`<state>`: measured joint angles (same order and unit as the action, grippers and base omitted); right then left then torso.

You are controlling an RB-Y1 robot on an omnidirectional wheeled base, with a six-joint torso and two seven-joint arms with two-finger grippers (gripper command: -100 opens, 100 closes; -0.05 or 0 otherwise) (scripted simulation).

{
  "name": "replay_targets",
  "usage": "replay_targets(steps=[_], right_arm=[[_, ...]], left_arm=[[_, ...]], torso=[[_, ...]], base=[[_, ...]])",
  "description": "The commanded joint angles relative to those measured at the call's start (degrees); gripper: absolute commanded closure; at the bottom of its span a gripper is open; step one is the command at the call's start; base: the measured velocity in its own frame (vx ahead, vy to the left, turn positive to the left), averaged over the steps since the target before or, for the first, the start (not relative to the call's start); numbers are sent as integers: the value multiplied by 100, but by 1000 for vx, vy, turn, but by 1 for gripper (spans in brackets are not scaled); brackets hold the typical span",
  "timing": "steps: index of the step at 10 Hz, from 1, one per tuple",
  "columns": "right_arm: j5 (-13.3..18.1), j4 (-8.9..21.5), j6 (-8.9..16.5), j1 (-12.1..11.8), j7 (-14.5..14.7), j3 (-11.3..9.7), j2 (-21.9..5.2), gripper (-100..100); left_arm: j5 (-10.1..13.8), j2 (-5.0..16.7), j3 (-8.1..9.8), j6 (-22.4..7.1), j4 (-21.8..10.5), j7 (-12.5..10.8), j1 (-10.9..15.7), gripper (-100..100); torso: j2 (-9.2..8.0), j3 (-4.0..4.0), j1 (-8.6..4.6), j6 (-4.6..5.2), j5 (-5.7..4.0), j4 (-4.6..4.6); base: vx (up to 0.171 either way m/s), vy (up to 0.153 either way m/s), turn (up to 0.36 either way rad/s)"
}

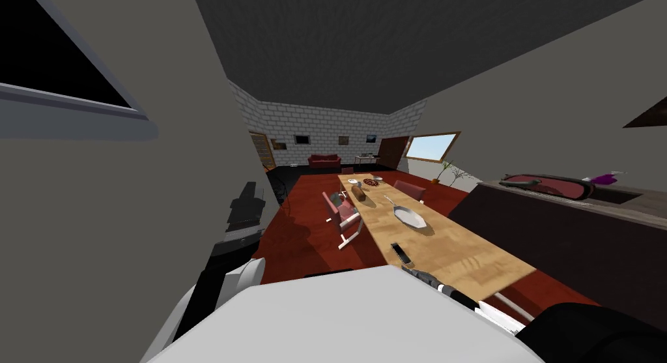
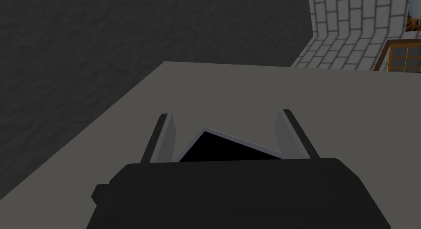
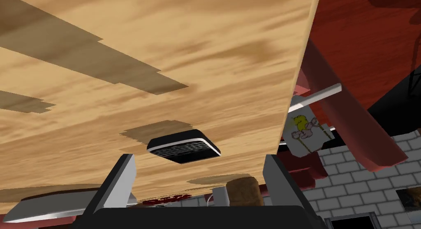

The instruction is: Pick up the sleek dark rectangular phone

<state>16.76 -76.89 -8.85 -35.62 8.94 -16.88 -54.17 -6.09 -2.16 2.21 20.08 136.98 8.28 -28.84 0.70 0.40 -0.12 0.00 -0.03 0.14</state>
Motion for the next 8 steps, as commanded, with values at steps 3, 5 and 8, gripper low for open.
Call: replay_targets(steps=[3, 5, 8], right_arm=[[133, 358, -36, -165, 101, -357, -374, -100], [113, 373, -83, -142, 92, -284, -331, 0], [182, 741, -58, 133, 209, -320, 64, -100]], left_arm=[[0, 0, 0, 0, 0, 0, 0, 0], [0, 0, 0, 0, 0, 0, 1, 0], [0, 0, 0, 0, 0, 0, 2, 0]], torso=[[14, 9, -3, -1, -1, 3], [-23, -11, 15, 2, 2, -4], [-67, -38, 8, 2, 0, -15]], base=[[205, -42, 127], [48, -7, 11], [-9, -33, 83]])
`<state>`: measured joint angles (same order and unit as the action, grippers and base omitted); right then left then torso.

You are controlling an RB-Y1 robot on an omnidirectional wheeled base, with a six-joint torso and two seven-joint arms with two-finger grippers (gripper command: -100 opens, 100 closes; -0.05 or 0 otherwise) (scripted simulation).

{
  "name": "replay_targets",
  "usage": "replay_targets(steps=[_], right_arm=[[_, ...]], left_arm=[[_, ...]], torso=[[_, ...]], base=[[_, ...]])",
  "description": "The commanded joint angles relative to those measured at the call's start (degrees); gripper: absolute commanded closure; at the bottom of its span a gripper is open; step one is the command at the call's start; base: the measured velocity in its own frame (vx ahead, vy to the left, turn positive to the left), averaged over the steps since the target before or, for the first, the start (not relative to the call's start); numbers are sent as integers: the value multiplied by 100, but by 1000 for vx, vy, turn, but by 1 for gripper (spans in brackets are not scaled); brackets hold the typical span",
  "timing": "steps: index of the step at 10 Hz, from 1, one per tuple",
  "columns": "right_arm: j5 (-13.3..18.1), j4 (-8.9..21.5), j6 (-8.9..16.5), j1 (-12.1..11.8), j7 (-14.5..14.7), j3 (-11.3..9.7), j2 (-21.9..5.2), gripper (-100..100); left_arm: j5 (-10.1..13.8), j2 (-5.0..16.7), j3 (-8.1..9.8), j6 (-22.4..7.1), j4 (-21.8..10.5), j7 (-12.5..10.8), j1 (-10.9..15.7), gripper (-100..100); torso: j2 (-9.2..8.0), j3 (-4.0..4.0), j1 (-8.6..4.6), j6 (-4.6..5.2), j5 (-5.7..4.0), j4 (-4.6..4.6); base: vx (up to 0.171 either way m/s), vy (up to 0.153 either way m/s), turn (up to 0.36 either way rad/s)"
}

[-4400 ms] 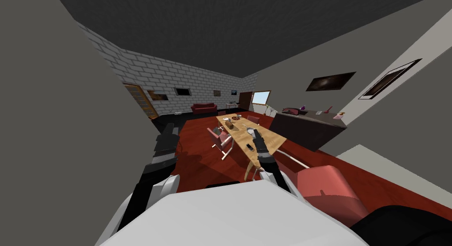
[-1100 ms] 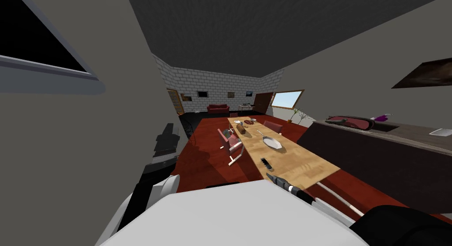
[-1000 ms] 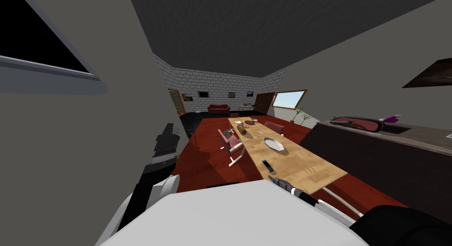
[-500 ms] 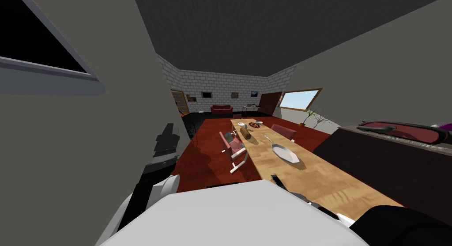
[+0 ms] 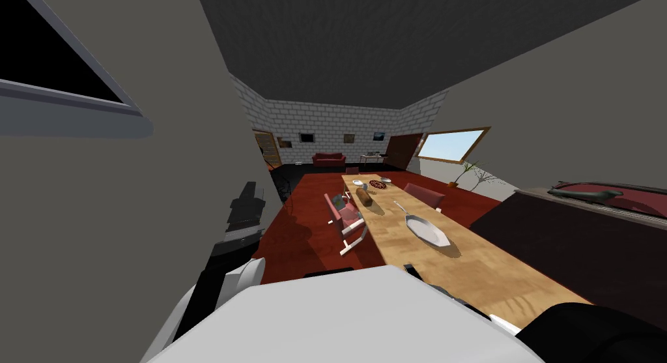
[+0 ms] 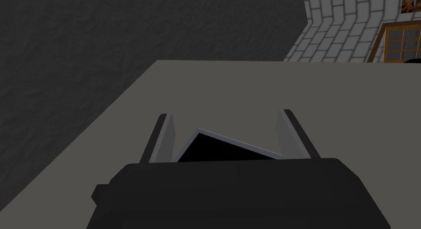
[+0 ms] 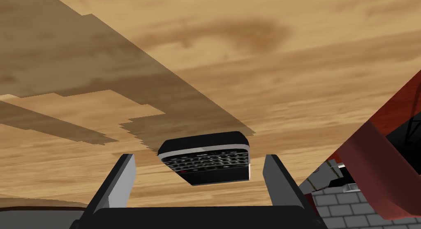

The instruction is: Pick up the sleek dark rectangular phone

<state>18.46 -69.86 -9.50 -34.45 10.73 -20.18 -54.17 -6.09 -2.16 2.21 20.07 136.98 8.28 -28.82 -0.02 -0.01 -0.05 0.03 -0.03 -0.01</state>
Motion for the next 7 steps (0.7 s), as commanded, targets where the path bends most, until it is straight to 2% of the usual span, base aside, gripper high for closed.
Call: replay_targets(steps=[1, 2, 6, 7], right_arm=[[0, 0, 0, 0, 0, 0, 0, -100], [2, 13, -1, 8, 7, -1, 10, 100], [5, -5, -19, 11, 11, -7, 14, 100], [4, -4, -19, 10, 10, -7, 14, 0]], left_arm=[[0, 0, 0, 0, 0, 0, 0, 0], [0, 0, 0, 0, 0, 0, 0, 0], [0, 0, 0, 0, 0, 0, 0, 0], [0, 0, 0, 0, 0, 0, 0, 0]], torso=[[0, 0, 0, 0, 0, 0], [1, 0, 7, 2, 2, 0], [9, 6, -7, 7, -2, 4], [9, 6, -7, 6, -1, 4]], base=[[-8, -16, 16], [0, 0, 0], [0, 0, 0], [0, 0, 0]])
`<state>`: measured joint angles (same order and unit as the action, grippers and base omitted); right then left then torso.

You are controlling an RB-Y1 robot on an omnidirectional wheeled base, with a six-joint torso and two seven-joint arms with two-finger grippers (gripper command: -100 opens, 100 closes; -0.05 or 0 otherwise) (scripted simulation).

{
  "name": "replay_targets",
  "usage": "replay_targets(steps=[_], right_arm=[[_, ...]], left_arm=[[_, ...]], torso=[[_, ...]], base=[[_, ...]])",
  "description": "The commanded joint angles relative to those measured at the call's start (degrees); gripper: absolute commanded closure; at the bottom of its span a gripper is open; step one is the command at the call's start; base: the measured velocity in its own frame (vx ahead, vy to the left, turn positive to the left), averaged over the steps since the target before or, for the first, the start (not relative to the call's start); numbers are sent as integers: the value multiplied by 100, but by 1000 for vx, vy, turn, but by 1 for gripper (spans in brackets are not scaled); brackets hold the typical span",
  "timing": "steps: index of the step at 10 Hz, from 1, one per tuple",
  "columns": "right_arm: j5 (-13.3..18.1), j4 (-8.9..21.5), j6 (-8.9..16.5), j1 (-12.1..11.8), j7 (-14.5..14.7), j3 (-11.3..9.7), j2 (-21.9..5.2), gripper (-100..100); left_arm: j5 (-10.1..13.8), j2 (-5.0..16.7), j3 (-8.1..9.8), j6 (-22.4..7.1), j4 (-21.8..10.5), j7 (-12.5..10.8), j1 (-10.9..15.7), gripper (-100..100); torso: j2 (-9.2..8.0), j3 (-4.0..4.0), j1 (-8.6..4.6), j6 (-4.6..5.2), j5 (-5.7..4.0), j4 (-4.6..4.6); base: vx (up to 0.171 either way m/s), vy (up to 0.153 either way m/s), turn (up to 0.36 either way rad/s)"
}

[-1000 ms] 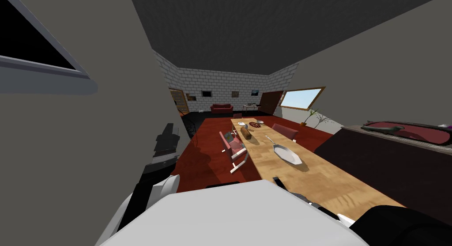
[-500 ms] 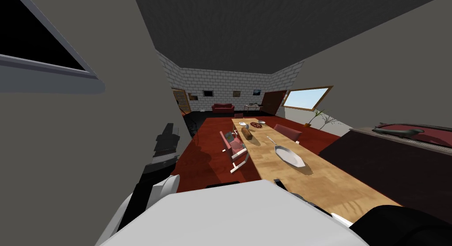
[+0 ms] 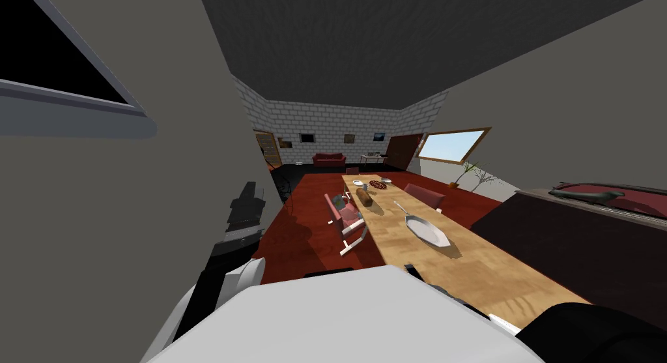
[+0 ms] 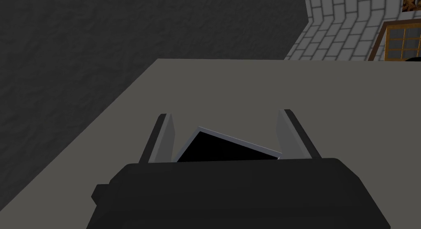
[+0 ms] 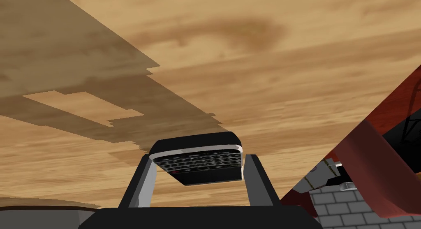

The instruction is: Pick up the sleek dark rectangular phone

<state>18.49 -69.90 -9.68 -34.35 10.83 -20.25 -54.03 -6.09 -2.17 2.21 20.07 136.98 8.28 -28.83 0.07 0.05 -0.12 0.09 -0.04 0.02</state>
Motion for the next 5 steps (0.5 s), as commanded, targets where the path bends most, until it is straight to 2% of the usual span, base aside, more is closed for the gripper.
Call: replay_targets(steps=[1, 3, 4, 5], right_arm=[[-30, -164, 11, -145, -46, 38, -169, 100], [-61, -328, 0, -267, -99, 55, -345, 100], [-49, -235, -26, -220, -70, 54, -282, 100], [-52, -242, -24, -228, -79, 54, -291, 0]], left_arm=[[0, 0, 0, 0, 0, 0, 0, 0], [0, 0, 0, 0, 0, 0, 0, 0], [0, 0, 0, 0, 0, 0, 0, 0], [0, 0, 0, 0, 0, 0, 0, 0]], torso=[[0, 0, 0, 0, 0, 0], [-1, 0, 13, 9, 7, 2], [1, 1, 17, 5, 6, 1], [2, 1, 11, 1, 3, 0]], base=[[7, 18, -79], [12, 33, -97], [6, 16, -22], [0, 0, 0]])
